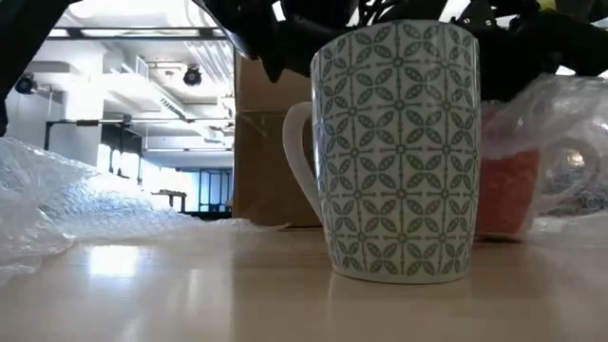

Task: Wrap mug
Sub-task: Wrap the orange mug in bubble wrap

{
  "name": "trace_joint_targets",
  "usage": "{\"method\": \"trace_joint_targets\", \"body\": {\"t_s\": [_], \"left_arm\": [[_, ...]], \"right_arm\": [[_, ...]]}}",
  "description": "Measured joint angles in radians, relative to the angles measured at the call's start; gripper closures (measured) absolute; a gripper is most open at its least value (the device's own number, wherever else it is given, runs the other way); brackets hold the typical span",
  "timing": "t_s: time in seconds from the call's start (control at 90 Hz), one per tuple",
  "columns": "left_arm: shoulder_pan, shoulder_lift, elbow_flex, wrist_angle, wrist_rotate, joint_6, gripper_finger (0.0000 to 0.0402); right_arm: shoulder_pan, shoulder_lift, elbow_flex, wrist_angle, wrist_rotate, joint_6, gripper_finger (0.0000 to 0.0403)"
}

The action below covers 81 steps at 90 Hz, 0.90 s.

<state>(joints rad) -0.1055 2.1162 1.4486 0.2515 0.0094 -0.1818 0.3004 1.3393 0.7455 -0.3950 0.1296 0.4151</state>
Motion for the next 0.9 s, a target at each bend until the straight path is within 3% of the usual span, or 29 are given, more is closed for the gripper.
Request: {"method": "trace_joint_targets", "body": {"t_s": [0.189, 0.389, 0.744, 0.9], "left_arm": [[-0.001, 0.004, -0.003, -0.006, 0.002, 0.000, 0.0381], [0.000, 0.005, -0.003, -0.006, 0.003, 0.000, 0.0381], [0.000, 0.006, -0.004, 0.003, 0.001, -0.006, 0.0381], [0.000, 0.006, -0.005, 0.008, 0.001, -0.007, 0.0381]], "right_arm": [[0.000, -0.027, 0.074, -0.098, -0.009, -0.051, 0.0261], [0.000, -0.057, 0.106, -0.183, -0.002, -0.088, 0.0236], [0.000, -0.157, 0.194, -0.262, 0.000, -0.147, 0.0268], [-0.001, -0.142, 0.179, -0.236, 0.116, -0.154, 0.0311]]}}
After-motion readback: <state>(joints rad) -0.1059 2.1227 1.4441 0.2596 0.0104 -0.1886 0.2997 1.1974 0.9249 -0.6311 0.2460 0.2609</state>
